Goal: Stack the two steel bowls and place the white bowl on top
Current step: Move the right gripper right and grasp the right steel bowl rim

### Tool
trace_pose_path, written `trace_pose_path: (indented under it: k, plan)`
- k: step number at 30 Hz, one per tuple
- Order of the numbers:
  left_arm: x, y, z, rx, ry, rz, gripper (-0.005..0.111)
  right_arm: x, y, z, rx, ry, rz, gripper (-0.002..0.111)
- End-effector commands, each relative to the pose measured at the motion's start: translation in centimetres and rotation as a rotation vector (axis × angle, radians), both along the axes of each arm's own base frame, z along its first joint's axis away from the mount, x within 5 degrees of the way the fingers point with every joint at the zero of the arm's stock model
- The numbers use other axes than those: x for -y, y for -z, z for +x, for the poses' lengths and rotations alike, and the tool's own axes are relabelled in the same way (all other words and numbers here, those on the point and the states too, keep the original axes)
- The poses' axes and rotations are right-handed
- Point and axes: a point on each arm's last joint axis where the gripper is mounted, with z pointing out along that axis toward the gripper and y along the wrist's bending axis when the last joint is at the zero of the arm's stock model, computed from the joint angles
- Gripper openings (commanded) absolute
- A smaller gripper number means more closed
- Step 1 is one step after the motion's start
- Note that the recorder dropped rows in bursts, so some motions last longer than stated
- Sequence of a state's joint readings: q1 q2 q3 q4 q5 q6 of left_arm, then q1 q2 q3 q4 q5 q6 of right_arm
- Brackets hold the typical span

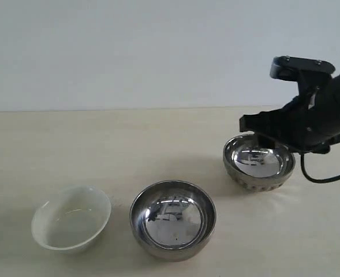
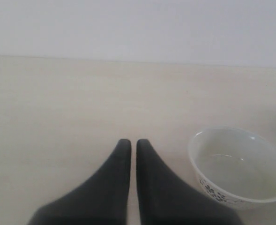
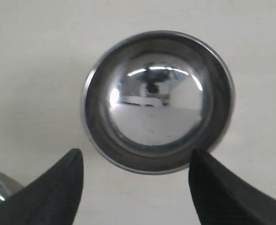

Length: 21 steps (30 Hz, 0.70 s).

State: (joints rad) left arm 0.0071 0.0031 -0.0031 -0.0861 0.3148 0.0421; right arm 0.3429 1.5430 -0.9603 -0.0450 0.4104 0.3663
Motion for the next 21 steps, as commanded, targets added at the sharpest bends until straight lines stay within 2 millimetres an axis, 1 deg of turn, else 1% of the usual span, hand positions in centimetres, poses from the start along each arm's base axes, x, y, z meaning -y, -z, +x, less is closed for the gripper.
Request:
trace_pose_path:
  k: [1, 4, 9, 18, 21]
  plan:
    - [0.0, 0.0, 0.0, 0.007, 0.003, -0.005, 0.004, 2.1, 1.4, -0.2, -0.048, 0.006, -0.065, 0.058]
    - [0.0, 0.0, 0.0, 0.007, 0.003, -0.005, 0.004, 2.6, 1.7, -0.3, -0.053, 0.010, -0.078, 0.058]
    - [0.0, 0.0, 0.0, 0.007, 0.003, -0.005, 0.004, 3.2, 1.6, 0.0, -0.037, 0.035, -0.069, 0.058]
    - [0.0, 0.0, 0.0, 0.007, 0.003, -0.005, 0.004, 5.4, 1.4, 1.0, 0.015, 0.151, -0.019, 0.058]
    - [0.0, 0.0, 0.0, 0.007, 0.003, -0.005, 0.004, 5.3, 2.2, 1.5, 0.013, 0.158, -0.012, 0.058]
